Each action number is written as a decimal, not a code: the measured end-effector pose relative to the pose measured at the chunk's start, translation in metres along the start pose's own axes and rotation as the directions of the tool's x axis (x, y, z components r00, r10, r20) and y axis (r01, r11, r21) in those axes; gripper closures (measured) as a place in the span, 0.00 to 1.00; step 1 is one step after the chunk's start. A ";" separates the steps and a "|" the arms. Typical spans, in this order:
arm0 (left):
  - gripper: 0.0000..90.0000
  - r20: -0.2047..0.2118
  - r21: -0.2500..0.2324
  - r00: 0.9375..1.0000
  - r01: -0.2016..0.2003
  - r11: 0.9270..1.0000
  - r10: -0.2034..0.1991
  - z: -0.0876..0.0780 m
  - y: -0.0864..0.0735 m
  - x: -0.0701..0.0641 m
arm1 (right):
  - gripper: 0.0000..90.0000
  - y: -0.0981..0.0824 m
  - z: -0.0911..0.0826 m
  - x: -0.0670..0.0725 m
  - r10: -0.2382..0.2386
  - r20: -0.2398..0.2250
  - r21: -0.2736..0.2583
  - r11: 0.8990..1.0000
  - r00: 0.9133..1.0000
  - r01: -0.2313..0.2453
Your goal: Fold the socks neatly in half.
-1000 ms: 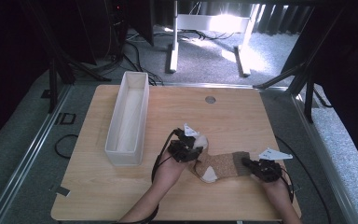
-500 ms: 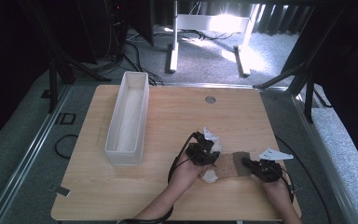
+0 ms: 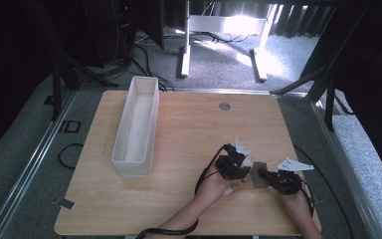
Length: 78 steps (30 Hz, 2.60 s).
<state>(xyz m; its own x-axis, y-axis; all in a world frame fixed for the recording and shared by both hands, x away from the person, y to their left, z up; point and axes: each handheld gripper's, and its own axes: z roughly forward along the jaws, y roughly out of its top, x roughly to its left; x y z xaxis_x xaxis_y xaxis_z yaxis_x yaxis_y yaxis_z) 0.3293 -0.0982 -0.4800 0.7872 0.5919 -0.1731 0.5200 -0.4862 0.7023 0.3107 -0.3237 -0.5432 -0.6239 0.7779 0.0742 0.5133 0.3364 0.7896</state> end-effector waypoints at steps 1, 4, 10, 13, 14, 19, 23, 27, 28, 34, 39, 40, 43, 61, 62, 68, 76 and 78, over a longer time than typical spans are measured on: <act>0.80 -0.001 0.003 1.000 -0.008 1.000 0.008 0.003 0.001 -0.001 | 1.00 0.000 0.000 0.000 0.001 -0.001 -0.001 1.000 1.000 -0.001; 0.80 0.010 0.000 1.000 0.002 1.000 -0.002 0.013 0.003 -0.002 | 1.00 -0.001 0.000 0.000 -0.002 0.000 -0.002 1.000 1.000 0.002; 0.79 0.002 0.022 1.000 -0.011 1.000 0.011 0.027 0.004 -0.006 | 1.00 -0.002 -0.001 -0.002 0.005 -0.007 -0.007 1.000 1.000 -0.005; 0.79 0.000 0.029 1.000 -0.017 0.999 0.017 0.034 0.001 -0.006 | 1.00 -0.002 -0.001 -0.002 0.005 -0.009 -0.008 1.000 1.000 -0.005; 0.79 -0.001 0.028 1.000 -0.013 1.000 0.013 0.034 0.001 -0.007 | 1.00 -0.002 -0.001 -0.002 0.006 -0.009 -0.008 1.000 1.000 -0.006; 0.78 0.005 0.037 1.000 -0.023 0.999 0.023 0.039 -0.001 -0.009 | 1.00 -0.002 -0.002 -0.001 0.006 -0.003 -0.007 1.000 1.000 -0.006; 0.75 0.008 0.048 0.999 -0.034 0.998 0.034 0.039 0.000 -0.010 | 0.98 -0.001 -0.002 -0.001 0.008 -0.003 -0.008 1.000 1.000 -0.008; 0.66 0.042 0.036 0.999 -0.033 0.999 0.031 0.036 0.000 -0.010 | 0.95 0.001 -0.003 0.000 0.006 -0.010 -0.010 1.000 1.000 -0.007; 0.66 0.059 0.024 0.997 -0.050 0.998 0.048 0.029 0.002 -0.012 | 0.95 0.001 -0.004 0.000 0.004 -0.010 -0.009 1.000 1.000 -0.004; 0.63 0.073 -0.023 0.996 -0.046 0.999 0.048 0.004 0.004 -0.006 | 0.92 0.004 -0.006 0.000 0.010 -0.016 -0.010 1.000 1.000 -0.010; 0.62 0.077 -0.049 0.996 -0.039 0.998 0.042 -0.011 0.004 0.001 | 0.91 0.007 -0.009 0.001 0.009 -0.010 -0.014 1.000 1.000 -0.009; 0.62 0.079 -0.052 0.996 -0.035 0.998 0.039 -0.012 0.004 0.002 | 0.91 0.007 -0.010 0.001 0.007 -0.007 -0.015 1.000 1.000 -0.007; 0.59 0.088 -0.051 0.995 -0.032 0.998 0.036 -0.014 0.003 0.002 | 0.90 0.007 -0.010 0.000 0.013 -0.007 -0.016 1.000 1.000 -0.013; 0.53 0.039 -0.054 0.998 -0.042 0.998 0.044 -0.028 -0.008 0.021 | 0.89 0.020 -0.037 -0.001 0.012 0.010 -0.084 0.996 1.000 -0.011; 0.53 0.034 -0.052 0.999 -0.035 0.998 0.036 -0.028 -0.010 0.023 | 0.88 0.021 -0.037 0.001 0.009 0.004 -0.085 0.996 1.000 -0.009; 0.54 0.030 -0.043 0.999 -0.023 0.999 0.024 -0.027 -0.022 0.035 | 0.88 0.023 -0.033 0.014 -0.015 -0.032 -0.073 0.997 0.999 0.013; 0.69 0.025 -0.017 0.999 -0.040 0.999 0.040 -0.015 -0.038 0.039 | 0.93 0.020 -0.025 0.019 -0.023 -0.042 -0.038 0.999 0.999 0.021; 0.80 0.014 -0.015 0.999 -0.050 0.999 0.050 -0.015 -0.040 0.039 | 0.95 0.016 -0.019 0.019 -0.025 -0.042 -0.014 1.000 0.999 0.024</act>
<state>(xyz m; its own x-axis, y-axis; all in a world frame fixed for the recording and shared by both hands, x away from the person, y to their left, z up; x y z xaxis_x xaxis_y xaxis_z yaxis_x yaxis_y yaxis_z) 0.3339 -0.0463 -0.5041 0.8169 0.5578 -0.1469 0.4747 -0.5055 0.7205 0.2960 -0.3137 -0.5171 -0.6608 0.7463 0.0799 0.4894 0.3477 0.7997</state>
